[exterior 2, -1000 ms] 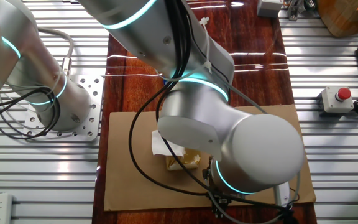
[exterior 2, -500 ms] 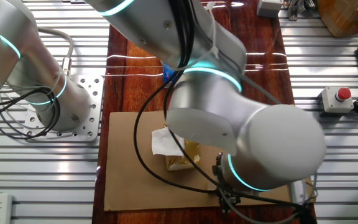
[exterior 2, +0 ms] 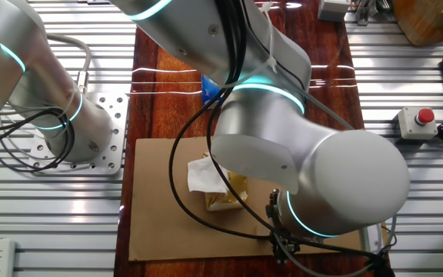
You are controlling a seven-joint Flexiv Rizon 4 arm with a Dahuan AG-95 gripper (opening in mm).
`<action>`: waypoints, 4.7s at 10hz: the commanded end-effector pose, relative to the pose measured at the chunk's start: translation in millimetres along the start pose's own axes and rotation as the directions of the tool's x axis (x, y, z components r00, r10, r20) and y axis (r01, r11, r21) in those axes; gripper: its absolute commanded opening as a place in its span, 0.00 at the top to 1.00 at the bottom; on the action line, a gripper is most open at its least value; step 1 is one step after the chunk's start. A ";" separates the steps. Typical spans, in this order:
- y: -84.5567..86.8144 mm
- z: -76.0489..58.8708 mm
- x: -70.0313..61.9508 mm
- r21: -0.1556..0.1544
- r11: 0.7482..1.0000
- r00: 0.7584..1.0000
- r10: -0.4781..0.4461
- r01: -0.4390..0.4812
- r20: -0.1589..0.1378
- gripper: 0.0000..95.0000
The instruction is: Hold a small block with the gripper and sweep it from left to right on the table
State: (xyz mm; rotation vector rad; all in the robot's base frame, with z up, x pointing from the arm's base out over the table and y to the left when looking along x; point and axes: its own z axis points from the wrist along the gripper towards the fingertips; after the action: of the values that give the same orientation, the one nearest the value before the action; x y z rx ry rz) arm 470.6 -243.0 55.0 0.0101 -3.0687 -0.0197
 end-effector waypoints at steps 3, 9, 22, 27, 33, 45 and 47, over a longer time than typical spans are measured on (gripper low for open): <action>-0.2 -0.2 -0.3 0.000 1.000 1.000 0.000 0.000 0.000 0.20; -0.2 -0.2 -0.3 0.000 1.000 1.000 0.000 0.000 0.000 0.20; 2.3 -50.5 -65.1 0.012 1.000 1.000 0.005 -0.005 0.004 0.40; 7.9 -53.9 -62.9 0.012 1.000 1.000 -0.007 0.007 0.001 0.60; 25.5 -58.9 -74.8 0.011 1.000 1.000 -0.001 0.001 -0.001 1.00; 91.7 -69.0 -82.1 0.011 0.998 0.998 0.055 -0.055 0.000 1.00; 99.3 -66.9 -85.6 0.013 0.998 0.998 0.062 -0.062 0.001 1.00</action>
State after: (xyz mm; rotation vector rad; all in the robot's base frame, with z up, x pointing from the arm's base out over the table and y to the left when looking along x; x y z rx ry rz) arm 559.0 -143.1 116.9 -0.0833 -3.0699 0.0085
